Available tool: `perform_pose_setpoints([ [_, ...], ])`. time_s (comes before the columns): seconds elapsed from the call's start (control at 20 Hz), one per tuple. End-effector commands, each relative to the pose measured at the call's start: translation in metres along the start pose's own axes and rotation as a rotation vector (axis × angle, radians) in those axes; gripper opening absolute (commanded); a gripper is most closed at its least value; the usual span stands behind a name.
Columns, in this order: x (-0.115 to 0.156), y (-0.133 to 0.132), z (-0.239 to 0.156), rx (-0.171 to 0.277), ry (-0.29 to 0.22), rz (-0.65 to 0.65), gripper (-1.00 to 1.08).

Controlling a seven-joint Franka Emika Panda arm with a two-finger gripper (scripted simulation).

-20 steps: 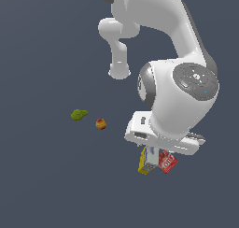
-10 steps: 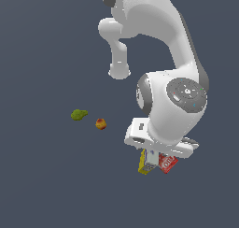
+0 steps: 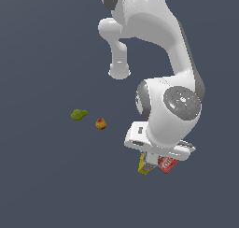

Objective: Pick up a designated object from a clutter of objects.

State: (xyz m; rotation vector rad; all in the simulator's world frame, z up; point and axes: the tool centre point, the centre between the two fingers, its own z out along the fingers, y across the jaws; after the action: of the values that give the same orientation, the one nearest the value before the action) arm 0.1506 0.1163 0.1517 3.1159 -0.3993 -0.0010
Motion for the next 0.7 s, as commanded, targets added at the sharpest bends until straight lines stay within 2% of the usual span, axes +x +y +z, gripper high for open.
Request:
perform_pose_setpoints([
  [0.0, 0.0004, -0.0001, -0.0004, 0.0, 0.001, 0.0, -1.0],
  [0.65, -0.0016, 0.0009, -0.0032, 0.0, 0.001, 0.0, -1.0],
])
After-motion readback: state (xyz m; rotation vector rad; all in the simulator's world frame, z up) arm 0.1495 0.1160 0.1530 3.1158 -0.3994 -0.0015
